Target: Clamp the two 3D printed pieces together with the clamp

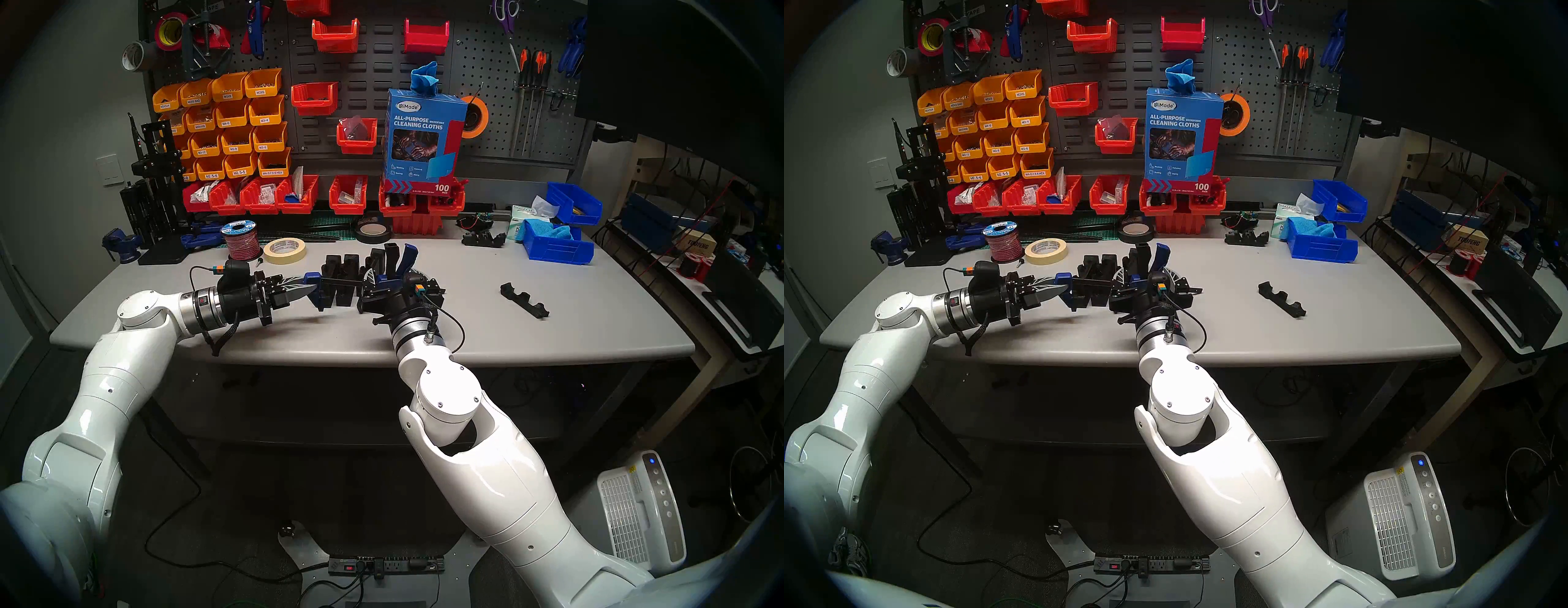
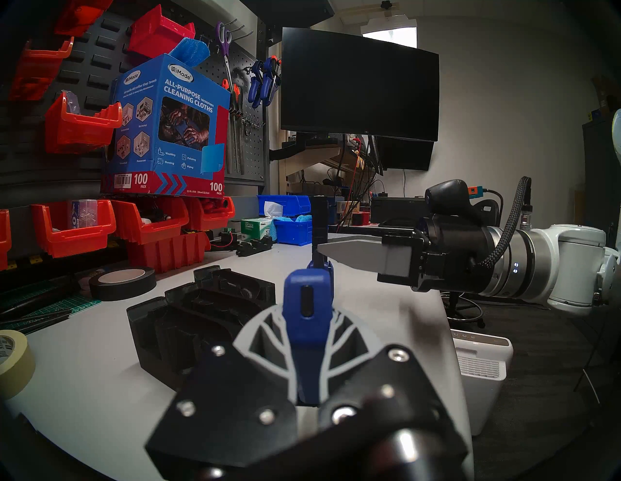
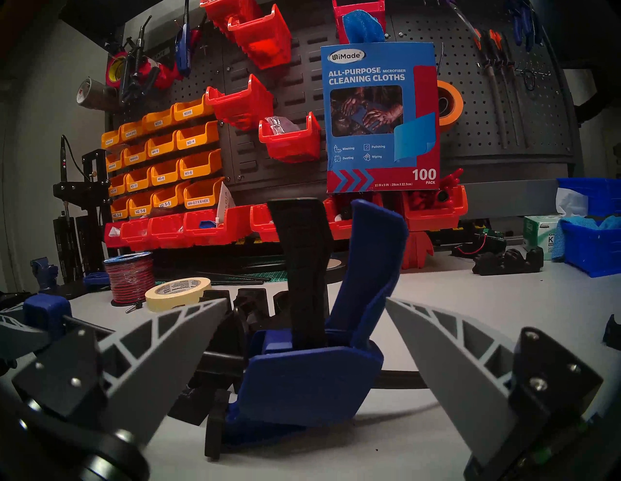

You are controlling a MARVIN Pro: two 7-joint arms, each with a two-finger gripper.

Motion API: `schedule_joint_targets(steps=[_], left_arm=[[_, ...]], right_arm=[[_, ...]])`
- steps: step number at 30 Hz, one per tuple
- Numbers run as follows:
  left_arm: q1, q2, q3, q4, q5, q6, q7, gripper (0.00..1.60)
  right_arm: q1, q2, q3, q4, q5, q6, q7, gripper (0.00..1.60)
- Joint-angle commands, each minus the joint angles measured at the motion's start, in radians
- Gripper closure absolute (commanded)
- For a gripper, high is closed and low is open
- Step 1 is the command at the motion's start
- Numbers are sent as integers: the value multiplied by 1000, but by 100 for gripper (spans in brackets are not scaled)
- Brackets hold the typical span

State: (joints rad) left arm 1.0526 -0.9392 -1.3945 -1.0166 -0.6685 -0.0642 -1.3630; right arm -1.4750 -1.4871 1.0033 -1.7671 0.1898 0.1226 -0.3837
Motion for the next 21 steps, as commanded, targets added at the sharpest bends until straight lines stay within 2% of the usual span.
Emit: schedule_joint_targets(steps=[1, 21], left_arm=[[-36, 2, -24, -22, -22, 2, -3, 160], [-35, 1, -26, -22, -20, 2, -3, 160]], right_arm=[[39, -19, -2, 1, -3, -22, 9, 0], [42, -23, 2, 22, -5, -55, 23, 0]])
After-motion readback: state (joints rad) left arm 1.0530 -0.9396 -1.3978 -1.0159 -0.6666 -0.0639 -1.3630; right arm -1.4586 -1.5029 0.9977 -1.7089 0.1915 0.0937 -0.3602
